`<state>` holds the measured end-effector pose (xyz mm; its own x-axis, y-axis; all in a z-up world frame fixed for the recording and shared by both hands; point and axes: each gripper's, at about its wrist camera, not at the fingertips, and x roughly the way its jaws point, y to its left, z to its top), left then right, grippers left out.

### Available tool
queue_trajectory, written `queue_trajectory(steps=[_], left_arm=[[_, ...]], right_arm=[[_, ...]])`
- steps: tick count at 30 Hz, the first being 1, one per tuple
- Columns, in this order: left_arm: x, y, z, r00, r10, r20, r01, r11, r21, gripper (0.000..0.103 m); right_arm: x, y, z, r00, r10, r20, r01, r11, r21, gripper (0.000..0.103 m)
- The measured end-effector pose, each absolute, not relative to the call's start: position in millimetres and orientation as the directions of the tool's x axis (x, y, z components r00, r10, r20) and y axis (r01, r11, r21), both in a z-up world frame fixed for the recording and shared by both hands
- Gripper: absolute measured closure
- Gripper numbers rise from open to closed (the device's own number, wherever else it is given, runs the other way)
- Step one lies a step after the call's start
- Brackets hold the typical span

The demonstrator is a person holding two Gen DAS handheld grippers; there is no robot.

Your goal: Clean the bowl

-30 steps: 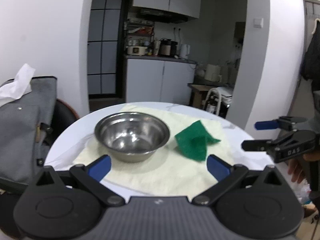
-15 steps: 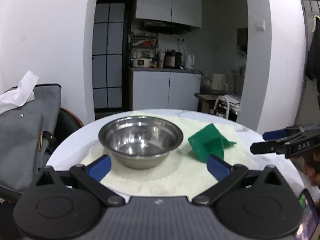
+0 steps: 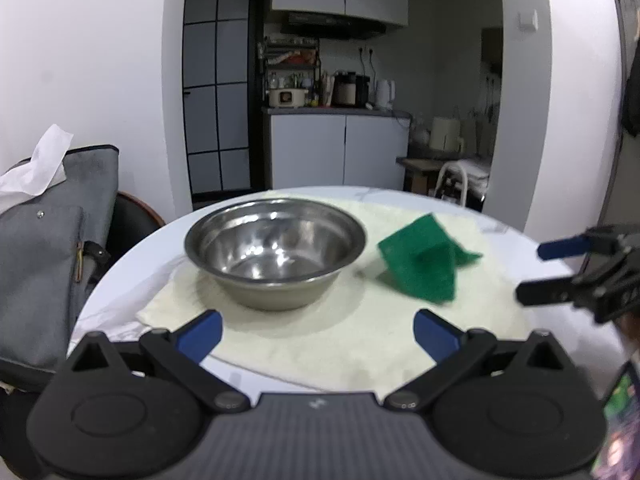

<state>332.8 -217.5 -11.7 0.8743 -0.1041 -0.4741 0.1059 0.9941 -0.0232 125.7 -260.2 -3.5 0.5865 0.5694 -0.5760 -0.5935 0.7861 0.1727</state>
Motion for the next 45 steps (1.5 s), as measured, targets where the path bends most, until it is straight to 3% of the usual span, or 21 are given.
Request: queue_trajectory(steps=[45], left_arm=[[325.0, -226.9, -6.0, 0.874, -0.087, -0.479, 0.069, 0.996, -0.054, 0.000]], right_arm=[[104.5, -229.3, 8.5, 0.615, 0.530, -0.584, -0.593, 0.799, 0.100, 0.000]])
